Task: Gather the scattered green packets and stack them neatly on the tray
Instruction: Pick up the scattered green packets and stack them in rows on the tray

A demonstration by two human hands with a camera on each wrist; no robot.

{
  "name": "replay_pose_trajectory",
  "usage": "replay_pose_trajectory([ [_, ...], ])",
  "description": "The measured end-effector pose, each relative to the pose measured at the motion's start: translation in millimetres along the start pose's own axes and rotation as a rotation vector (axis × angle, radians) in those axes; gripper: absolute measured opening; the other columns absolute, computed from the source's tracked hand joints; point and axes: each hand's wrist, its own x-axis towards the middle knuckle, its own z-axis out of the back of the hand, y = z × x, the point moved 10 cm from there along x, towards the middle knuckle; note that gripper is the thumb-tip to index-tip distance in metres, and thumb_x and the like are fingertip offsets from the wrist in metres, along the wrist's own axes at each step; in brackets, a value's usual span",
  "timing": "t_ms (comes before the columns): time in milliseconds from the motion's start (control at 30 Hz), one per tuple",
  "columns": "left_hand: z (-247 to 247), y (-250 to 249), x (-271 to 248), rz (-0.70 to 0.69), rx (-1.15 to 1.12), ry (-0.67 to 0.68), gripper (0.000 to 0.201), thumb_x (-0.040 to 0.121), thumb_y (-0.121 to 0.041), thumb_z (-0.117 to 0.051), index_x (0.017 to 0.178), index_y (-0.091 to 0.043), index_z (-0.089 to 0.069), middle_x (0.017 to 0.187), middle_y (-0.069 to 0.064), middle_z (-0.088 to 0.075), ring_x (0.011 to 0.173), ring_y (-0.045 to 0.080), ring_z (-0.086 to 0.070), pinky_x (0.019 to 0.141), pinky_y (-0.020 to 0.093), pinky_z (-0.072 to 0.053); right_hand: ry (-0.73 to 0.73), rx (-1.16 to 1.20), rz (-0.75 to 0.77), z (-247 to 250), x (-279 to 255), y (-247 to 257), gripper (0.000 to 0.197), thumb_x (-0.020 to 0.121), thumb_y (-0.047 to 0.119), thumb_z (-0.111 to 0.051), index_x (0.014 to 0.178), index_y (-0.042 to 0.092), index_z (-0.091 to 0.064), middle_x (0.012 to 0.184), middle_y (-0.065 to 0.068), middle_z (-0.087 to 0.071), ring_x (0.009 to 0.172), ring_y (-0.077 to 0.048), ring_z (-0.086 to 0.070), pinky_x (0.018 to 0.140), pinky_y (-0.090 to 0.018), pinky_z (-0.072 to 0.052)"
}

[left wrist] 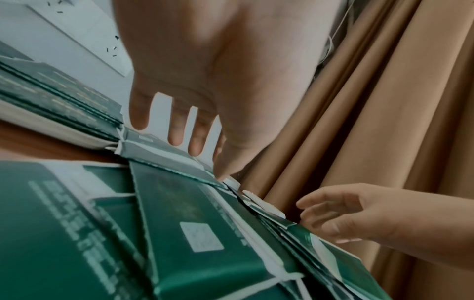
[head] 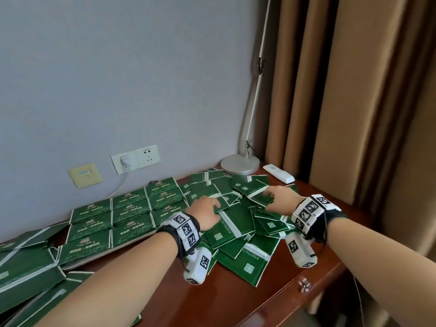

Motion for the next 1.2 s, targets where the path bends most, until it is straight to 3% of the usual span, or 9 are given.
replay_pose_trajectory([
  [300,-12,18,28,0.069,0.082,-0.015,0.048,0.091,-0.030,-0.060,0.137,-0.033,-0.048,0.148,0.001,-0.040,0.134,0.027,-0.040,0.109,0.054,-0.037,0.056,-0.145,-0.089,-15,13,-35,0.066,0.079,0.048,-0.067,0.139,0.032,-0.045,0.142,-0.006,-0.044,0.127,-0.028,-0.044,0.103,-0.038,-0.042],
  [500,-19,26,33,0.078,0.060,0.059,0.058,0.090,-0.036,-0.059,0.145,-0.030,-0.040,0.149,0.000,-0.043,0.130,0.025,-0.048,0.108,0.047,-0.041,0.092,-0.174,-0.060,-21,25,-28,0.075,0.081,0.051,-0.066,0.146,0.029,-0.038,0.151,-0.002,-0.035,0.136,-0.025,-0.037,0.108,-0.041,-0.039],
  [633,-19,26,33,0.074,0.047,0.063,0.056,0.087,-0.036,-0.061,0.140,-0.030,-0.046,0.141,-0.002,-0.051,0.121,0.023,-0.055,0.103,0.045,-0.046,0.088,-0.153,-0.039,-20,35,-19,0.077,0.080,0.050,-0.068,0.146,0.023,-0.039,0.148,-0.003,-0.038,0.133,-0.022,-0.041,0.108,-0.039,-0.039],
  [900,-16,24,29,0.074,0.118,0.050,0.047,0.088,-0.040,-0.059,0.134,-0.032,-0.052,0.137,-0.001,-0.050,0.120,0.026,-0.054,0.105,0.052,-0.040,0.091,-0.139,-0.083,-28,46,-11,0.075,0.077,0.045,-0.074,0.140,0.020,-0.044,0.142,-0.004,-0.048,0.127,-0.024,-0.049,0.103,-0.036,-0.044],
  [1067,-14,20,26,0.070,0.134,0.059,0.050,0.087,-0.028,-0.058,0.137,-0.030,-0.050,0.138,-0.002,-0.052,0.124,0.025,-0.052,0.108,0.053,-0.036,0.062,-0.176,-0.086,-25,47,-9,0.060,0.079,0.039,-0.071,0.133,0.021,-0.051,0.130,-0.002,-0.058,0.117,-0.022,-0.056,0.093,-0.031,-0.048],
  [1200,-11,19,23,0.070,0.091,0.061,0.049,0.086,-0.018,-0.056,0.134,-0.030,-0.052,0.131,-0.001,-0.059,0.116,0.024,-0.057,0.103,0.047,-0.043,0.038,-0.197,-0.073,-22,45,-7,0.050,0.083,0.033,-0.065,0.131,0.027,-0.054,0.128,0.001,-0.059,0.116,-0.020,-0.056,0.084,-0.027,-0.046],
])
